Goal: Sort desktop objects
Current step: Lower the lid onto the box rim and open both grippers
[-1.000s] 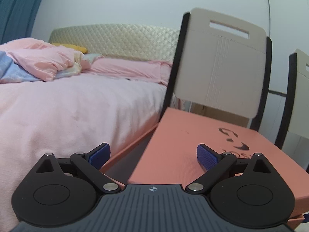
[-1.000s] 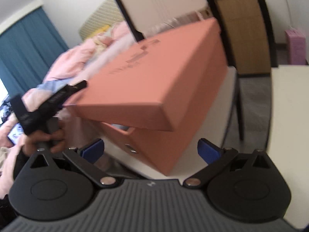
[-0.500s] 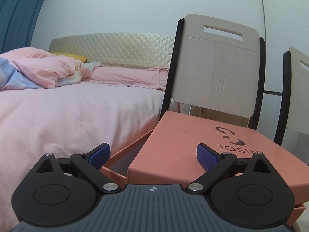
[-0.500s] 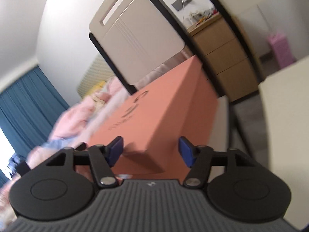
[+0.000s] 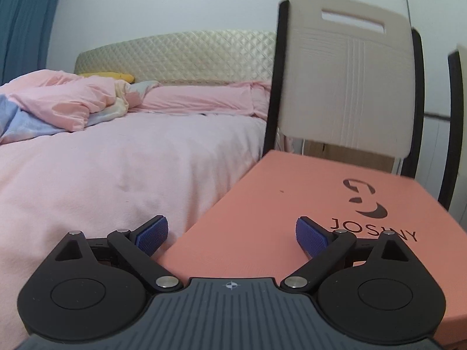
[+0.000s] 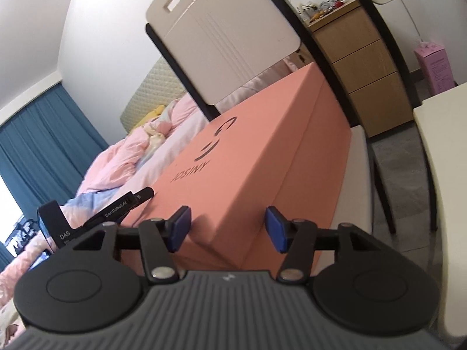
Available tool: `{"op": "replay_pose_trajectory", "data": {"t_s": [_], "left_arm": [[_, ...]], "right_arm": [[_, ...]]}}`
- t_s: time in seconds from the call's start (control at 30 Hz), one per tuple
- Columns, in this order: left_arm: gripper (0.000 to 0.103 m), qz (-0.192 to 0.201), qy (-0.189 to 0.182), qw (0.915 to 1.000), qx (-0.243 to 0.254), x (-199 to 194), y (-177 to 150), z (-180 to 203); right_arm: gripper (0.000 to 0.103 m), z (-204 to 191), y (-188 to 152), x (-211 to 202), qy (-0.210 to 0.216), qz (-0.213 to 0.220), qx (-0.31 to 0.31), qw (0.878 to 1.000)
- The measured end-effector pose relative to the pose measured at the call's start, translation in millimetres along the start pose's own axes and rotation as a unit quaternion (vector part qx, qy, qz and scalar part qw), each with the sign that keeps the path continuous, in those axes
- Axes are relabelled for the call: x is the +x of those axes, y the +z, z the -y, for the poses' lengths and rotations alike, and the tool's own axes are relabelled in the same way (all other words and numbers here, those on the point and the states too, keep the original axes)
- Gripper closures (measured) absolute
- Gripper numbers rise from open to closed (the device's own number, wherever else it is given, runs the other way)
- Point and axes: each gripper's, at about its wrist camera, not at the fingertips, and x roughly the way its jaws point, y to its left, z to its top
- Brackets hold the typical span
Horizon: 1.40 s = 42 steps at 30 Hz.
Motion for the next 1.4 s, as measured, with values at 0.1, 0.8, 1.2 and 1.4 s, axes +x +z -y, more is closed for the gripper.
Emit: {"op": "replay_pose_trajectory", "data": {"t_s": [0.1, 0.8, 1.2, 1.4], "left_arm": [[0.007, -0.012, -0.006, 0.9999, 0.009, 6.8, 1.3, 2.1], [0.002, -0.022, -0.063, 0.9973, 0.031, -2.9, -6.6, -5.6], [0.0, -0.008, -0.101, 0.9935, 0.051, -40.5, -23.9, 22.8], [0.0, 0.02, -0.133, 0.9894, 0.055, -51.4, -36.8, 34.2]], "right_arm": [[0.049, 9.1, 1.3, 7.1, 0.0, 0.0, 0.008, 1.0], [0.052, 27.5, 15.2, 20.6, 0.018, -0.018, 0.036, 0.999], [0.069, 12.3, 15.3, -27.0, -0.036, 0.009, -0.051, 0.998], [0.067, 16.1, 14.2, -44.7, -0.075, 0.059, -0.09, 0.991]]}}
